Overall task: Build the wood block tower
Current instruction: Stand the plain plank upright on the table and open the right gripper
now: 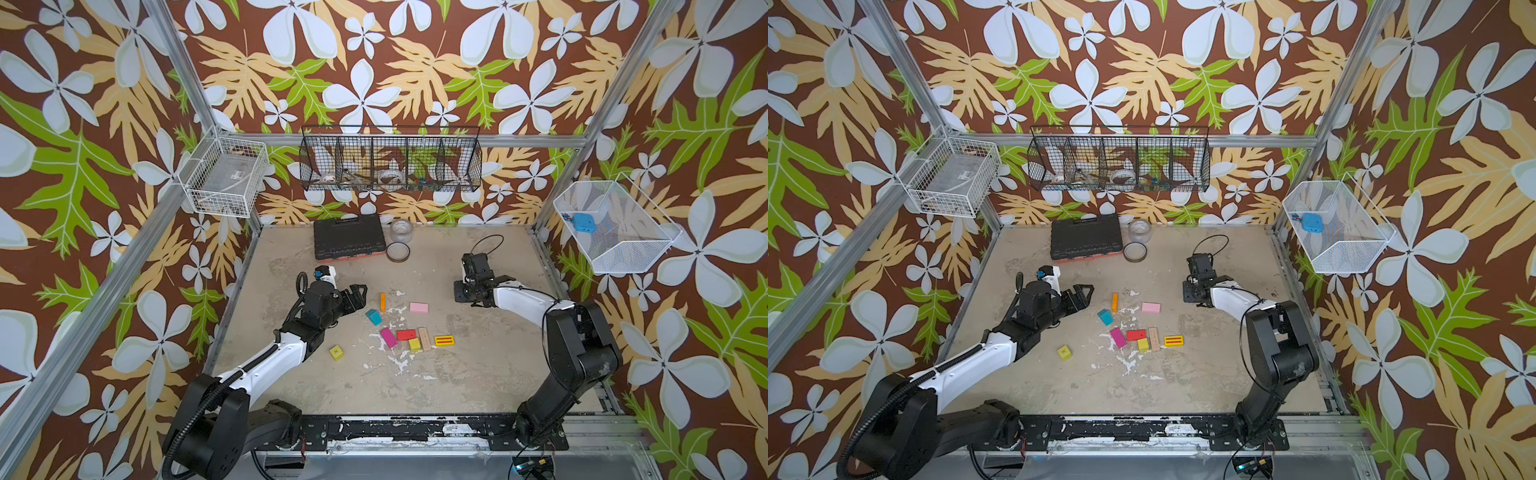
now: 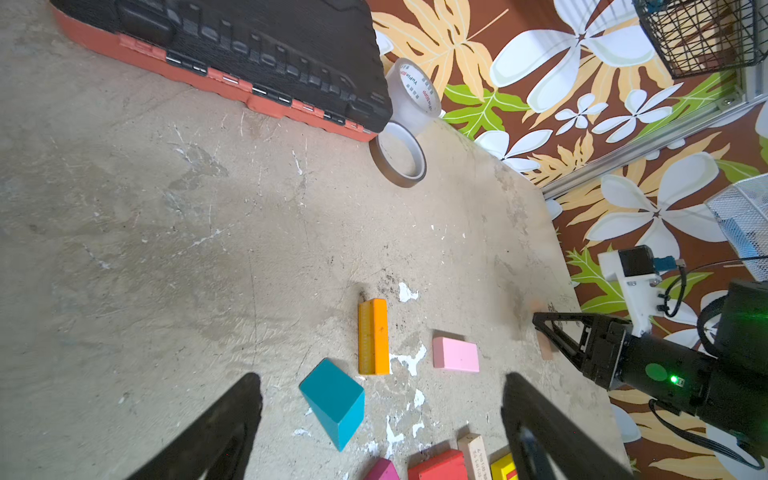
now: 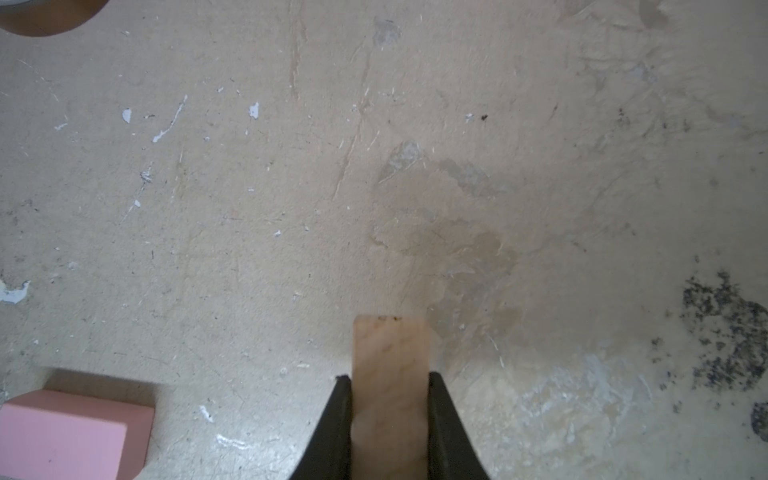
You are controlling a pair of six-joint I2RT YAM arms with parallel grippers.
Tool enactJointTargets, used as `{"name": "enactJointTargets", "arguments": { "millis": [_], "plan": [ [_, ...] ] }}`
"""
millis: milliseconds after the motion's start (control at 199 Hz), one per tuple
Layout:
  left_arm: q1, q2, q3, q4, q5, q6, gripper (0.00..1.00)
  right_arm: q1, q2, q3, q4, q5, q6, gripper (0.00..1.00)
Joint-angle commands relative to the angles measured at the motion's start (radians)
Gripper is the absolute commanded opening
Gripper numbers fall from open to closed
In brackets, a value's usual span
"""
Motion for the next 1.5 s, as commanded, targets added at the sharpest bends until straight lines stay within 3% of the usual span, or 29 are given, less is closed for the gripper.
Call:
{"name": "enactJointTargets", "arguments": {
  "millis": [0, 492, 998, 1174, 1349, 1420, 1495],
  "plan": [
    [0.001, 0.006, 0.012, 0.001, -0.009, 0.006, 0.91, 0.0, 0.019, 0.006, 0.01, -0.011, 0.008, 0.17],
    [0.0, 0.012, 0.015, -0.003, -0.004, 0.005, 0.92, -0.008, 0.052, 0.011, 0.014, -0.012, 0.014, 0.34],
    [0.001, 0.01, 0.017, -0.004, 0.001, 0.004, 0.92, -0.011, 0.044, 0.002, 0.011, 0.0, 0.03, 0.3],
    [0.0, 0.002, 0.017, -0.006, -0.001, 0.004, 0.92, -0.01, -0.089, -0.047, 0.009, 0.022, 0.069, 0.35],
    [0.001, -0.064, -0.017, -0.004, -0.049, -0.005, 0.91, 0.001, -0.332, -0.198, 0.098, -0.122, 0.152, 0.47],
    [0.001, -0.122, -0.048, 0.004, -0.083, -0.006, 0.92, 0.044, -0.438, -0.275, 0.15, -0.162, 0.204, 0.52],
    [0.001, -0.195, -0.092, 0.02, -0.126, -0.014, 0.95, 0.137, -0.533, -0.332, 0.157, -0.123, 0.243, 0.54]
  ]
}}
